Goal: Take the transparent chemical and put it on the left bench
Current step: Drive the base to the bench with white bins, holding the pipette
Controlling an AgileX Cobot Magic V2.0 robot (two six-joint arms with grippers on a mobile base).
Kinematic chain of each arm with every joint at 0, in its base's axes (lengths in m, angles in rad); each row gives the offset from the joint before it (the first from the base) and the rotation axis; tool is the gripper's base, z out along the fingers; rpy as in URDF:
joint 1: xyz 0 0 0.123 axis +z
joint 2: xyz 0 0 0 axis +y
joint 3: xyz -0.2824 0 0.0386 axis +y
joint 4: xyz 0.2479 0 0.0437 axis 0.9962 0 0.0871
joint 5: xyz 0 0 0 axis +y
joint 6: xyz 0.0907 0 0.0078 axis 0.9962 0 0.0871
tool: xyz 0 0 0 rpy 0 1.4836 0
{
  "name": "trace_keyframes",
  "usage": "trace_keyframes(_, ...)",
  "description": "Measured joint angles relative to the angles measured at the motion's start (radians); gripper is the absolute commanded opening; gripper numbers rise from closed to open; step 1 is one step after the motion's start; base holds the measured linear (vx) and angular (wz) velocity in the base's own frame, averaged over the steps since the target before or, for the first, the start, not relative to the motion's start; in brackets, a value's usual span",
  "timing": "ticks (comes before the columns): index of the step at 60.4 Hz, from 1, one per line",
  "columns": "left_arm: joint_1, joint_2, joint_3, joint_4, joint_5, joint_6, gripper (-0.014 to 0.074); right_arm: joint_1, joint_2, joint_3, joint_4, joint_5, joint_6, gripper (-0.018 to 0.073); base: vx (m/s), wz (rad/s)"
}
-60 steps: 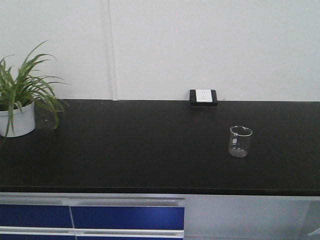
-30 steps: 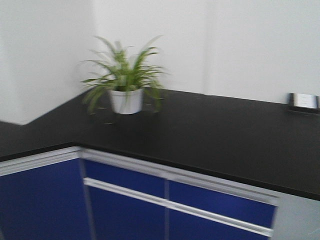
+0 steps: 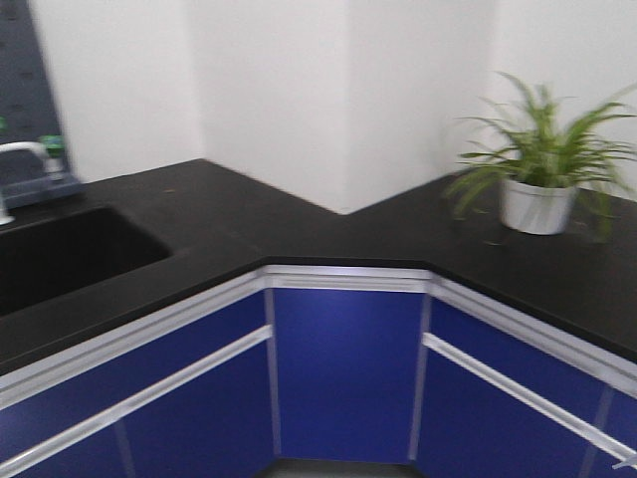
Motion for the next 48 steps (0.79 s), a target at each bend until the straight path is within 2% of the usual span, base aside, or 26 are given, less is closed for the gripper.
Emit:
trace_keyframes(26,0.0,0.0,0.0,0.0,0.0,0.0,-0.0003,0.0,0.0,0.0,0.0,0.0,0.0,-0.0007,-0.05,0.74)
trace_keyframes(48,0.0,0.0,0.0,0.0,0.0,0.0,-0.0003,0.0,0.0,0.0,0.0,0.0,0.0,-0.0007,0.08,0.93)
